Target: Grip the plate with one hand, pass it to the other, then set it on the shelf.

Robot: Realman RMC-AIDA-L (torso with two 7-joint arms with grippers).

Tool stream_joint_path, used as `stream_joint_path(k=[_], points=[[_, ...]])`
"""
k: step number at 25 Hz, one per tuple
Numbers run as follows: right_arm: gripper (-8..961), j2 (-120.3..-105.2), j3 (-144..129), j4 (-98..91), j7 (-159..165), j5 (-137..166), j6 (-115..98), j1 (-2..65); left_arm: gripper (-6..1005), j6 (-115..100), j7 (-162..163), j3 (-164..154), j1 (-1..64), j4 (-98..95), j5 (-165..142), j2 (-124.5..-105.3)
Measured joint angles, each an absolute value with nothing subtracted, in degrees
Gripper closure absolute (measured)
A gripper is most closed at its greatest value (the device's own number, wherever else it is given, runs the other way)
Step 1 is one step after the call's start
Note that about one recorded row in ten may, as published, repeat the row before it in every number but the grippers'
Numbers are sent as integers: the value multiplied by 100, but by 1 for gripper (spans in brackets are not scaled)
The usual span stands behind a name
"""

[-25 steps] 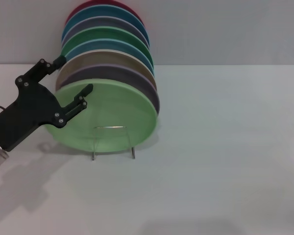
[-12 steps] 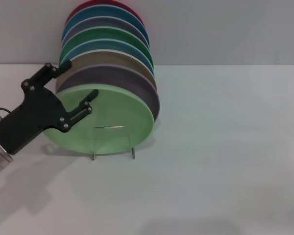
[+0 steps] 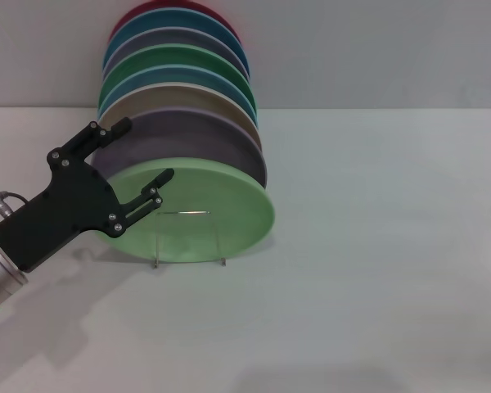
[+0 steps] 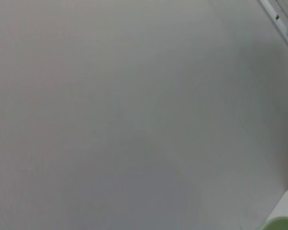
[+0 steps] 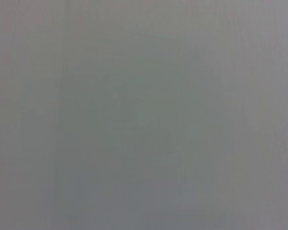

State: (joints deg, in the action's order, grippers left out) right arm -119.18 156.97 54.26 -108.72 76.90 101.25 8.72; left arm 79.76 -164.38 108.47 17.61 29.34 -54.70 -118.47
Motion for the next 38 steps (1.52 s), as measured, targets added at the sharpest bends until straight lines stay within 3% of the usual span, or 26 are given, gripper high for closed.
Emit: stream_joint_path(k=[11, 20, 28, 38], points=[[287, -11918, 15697, 5427, -10872, 7692, 10146, 843, 276, 7669, -16468, 10721, 1738, 2918, -5476, -11858], [287, -11918, 15697, 5423, -10872, 7699, 10161, 844, 276, 8556, -16889, 10595, 955, 3588, -5066, -11882], [286, -11969, 15751, 5263, -11232, 7366, 10141, 736, 276, 9284, -16890, 10754, 855, 2987, -3091, -11872], [286, -11989, 16051, 2553, -14420, 5871, 9370, 754, 276, 8539, -16806, 11945, 1179, 1389, -1844, -11837]])
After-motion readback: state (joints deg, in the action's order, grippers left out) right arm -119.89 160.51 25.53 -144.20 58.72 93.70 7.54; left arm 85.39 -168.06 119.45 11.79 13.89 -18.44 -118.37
